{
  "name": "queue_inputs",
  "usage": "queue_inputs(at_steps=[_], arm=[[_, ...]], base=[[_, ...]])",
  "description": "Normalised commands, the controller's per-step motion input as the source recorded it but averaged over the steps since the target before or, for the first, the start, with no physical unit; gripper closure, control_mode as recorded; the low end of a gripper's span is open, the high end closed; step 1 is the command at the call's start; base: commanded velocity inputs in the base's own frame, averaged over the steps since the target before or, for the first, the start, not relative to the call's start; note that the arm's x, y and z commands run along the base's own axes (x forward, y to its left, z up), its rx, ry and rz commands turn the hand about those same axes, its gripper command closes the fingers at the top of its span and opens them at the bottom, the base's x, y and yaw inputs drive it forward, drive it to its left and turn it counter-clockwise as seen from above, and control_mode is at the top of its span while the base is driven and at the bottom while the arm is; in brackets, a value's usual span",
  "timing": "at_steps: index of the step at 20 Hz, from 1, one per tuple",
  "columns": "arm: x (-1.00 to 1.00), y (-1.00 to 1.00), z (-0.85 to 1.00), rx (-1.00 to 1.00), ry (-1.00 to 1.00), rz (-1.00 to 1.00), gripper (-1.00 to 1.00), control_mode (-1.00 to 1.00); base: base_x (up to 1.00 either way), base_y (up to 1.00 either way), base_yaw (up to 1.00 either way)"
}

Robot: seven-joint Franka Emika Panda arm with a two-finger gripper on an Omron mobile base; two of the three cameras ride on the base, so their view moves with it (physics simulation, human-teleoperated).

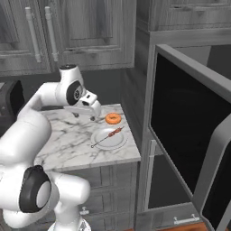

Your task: Pick the kebab skewer from the counter and place it in the microwave.

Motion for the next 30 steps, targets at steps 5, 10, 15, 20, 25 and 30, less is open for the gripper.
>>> queue_inputs(at_steps=[5, 10, 15, 20, 25, 30], arm=[[0.76, 0.0, -0.67, -0.01, 0.2, -0.53, -1.0, -1.0], [0.76, -0.16, -0.62, 0.0, 0.11, -0.31, -1.0, -1.0], [0.57, -0.2, -0.55, 0.0, 0.04, -0.12, -1.0, -1.0], [0.15, -0.26, -0.22, 0.03, 0.0, 0.0, -1.0, -1.0], [0.03, -0.35, -0.18, 0.03, -0.02, 0.0, -1.0, -1.0], [0.01, -0.29, -0.33, 0.06, -0.03, 0.0, -1.0, -1.0]], base=[[0.0, 0.0, 0.0], [0.0, 0.0, 0.0], [0.0, 0.0, 0.0], [0.0, 0.0, 0.0], [0.0, 0.0, 0.0], [0.0, 0.0, 0.0]])
